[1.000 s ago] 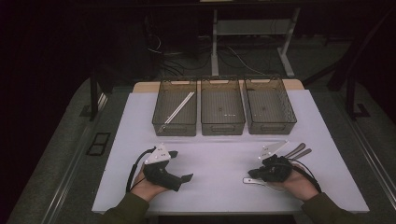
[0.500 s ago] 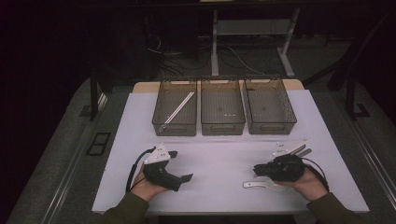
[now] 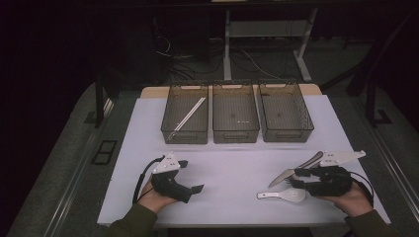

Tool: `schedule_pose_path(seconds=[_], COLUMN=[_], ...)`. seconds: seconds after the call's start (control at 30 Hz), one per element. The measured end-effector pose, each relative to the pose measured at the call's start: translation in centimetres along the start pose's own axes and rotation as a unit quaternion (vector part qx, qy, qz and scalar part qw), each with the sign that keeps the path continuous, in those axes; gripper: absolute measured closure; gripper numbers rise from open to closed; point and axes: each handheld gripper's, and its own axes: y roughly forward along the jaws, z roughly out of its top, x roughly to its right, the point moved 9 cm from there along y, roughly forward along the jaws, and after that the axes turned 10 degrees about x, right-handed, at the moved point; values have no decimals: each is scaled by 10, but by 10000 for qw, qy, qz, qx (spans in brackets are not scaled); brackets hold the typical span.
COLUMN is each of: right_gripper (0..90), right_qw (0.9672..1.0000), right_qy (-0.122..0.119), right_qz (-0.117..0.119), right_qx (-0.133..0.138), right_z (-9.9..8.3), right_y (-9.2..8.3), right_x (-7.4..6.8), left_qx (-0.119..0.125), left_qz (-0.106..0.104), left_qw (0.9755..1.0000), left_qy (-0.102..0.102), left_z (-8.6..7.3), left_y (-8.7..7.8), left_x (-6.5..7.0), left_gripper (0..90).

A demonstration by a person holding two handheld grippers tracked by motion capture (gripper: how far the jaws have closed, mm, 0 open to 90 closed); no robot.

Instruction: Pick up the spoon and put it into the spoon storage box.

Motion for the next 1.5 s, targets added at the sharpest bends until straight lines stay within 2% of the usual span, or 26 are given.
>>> schedule_pose_path(seconds=[0.2,0.57,1.13,1.37,1.5], right_gripper=[485,469,490,532,581], right_qw=[9997,9975,9930,9910,9896], right_qy=[63,-106,-193,-332,-529], right_qz=[-187,-260,-87,-9,51], right_qx=[-154,-647,-1166,-1297,-1338], right_z=[-17,-33,-48,-51,-52], right_y=[-9,6,14,14,15], right_x=[7,7,2,-1,-3], left_qx=[-15,-20,-22,-30,-40], left_qz=[5,-1,10,8,9], left_qw=[10000,10000,10000,10000,10000], left_qy=[5,2,-1,1,-11], left_z=[0,0,0,-1,-1], left_y=[1,1,1,1,2], left_x=[1,1,1,2,2], left_gripper=[0,0,0,0,0])
